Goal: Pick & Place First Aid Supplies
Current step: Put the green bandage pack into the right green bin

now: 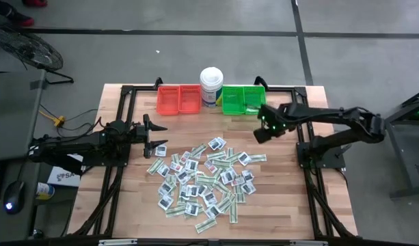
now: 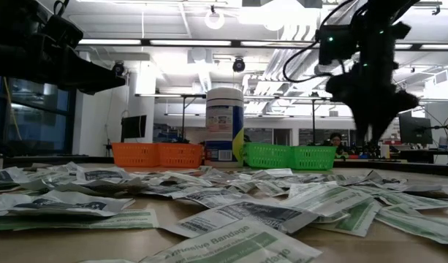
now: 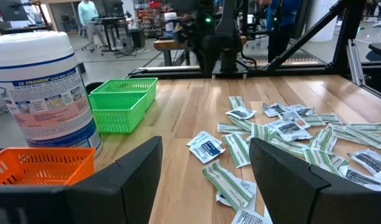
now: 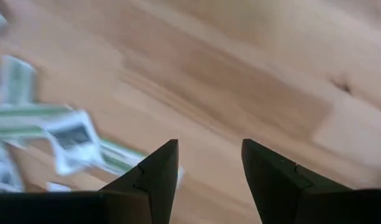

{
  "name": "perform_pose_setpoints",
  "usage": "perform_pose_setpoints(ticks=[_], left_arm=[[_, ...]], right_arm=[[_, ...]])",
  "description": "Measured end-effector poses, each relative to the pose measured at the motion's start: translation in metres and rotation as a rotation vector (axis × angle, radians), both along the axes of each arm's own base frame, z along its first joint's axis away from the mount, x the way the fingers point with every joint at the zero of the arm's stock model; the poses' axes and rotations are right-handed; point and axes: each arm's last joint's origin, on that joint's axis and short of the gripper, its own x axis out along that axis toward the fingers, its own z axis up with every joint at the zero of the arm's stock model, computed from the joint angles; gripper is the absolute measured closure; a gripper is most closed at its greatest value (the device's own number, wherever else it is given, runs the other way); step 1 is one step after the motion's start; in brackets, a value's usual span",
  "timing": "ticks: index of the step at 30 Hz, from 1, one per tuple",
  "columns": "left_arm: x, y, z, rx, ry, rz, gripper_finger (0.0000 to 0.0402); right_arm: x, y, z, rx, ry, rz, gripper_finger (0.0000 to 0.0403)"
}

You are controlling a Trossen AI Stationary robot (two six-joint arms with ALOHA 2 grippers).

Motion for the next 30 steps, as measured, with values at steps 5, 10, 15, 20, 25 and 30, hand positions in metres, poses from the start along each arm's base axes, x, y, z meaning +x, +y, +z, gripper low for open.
perform_pose_setpoints(ticks=[5, 10, 15, 20, 25, 30], left_arm=[[0.0, 0.0, 0.0, 0.0, 0.0, 0.0, 0.0163], [0.0, 0.0, 0.0, 0.0, 0.0, 0.0, 0.0163], [0.0, 0.0, 0.0, 0.0, 0.0, 0.0, 0.0163], [0.0, 0.0, 0.0, 0.0, 0.0, 0.0, 0.0163], [0.0, 0.0, 0.0, 0.0, 0.0, 0.0, 0.0163], [0.0, 0.0, 0.0, 0.0, 0.0, 0.0, 0.0163]], right_arm=[[-0.002, 0.02, 0.0, -0.004, 0.075, -0.023, 0.0233], [-0.002, 0.037, -0.014, 0.035, 0.068, -0.093, 0.0233], [0.0, 0.049, -0.03, 0.081, 0.0, -0.17, 0.0233], [0.0, 0.058, -0.038, 0.098, -0.01, -0.231, 0.0233], [0.001, 0.068, -0.042, 0.102, -0.031, -0.252, 0.0234], [0.003, 0.069, -0.049, 0.093, 0.005, -0.257, 0.0235]])
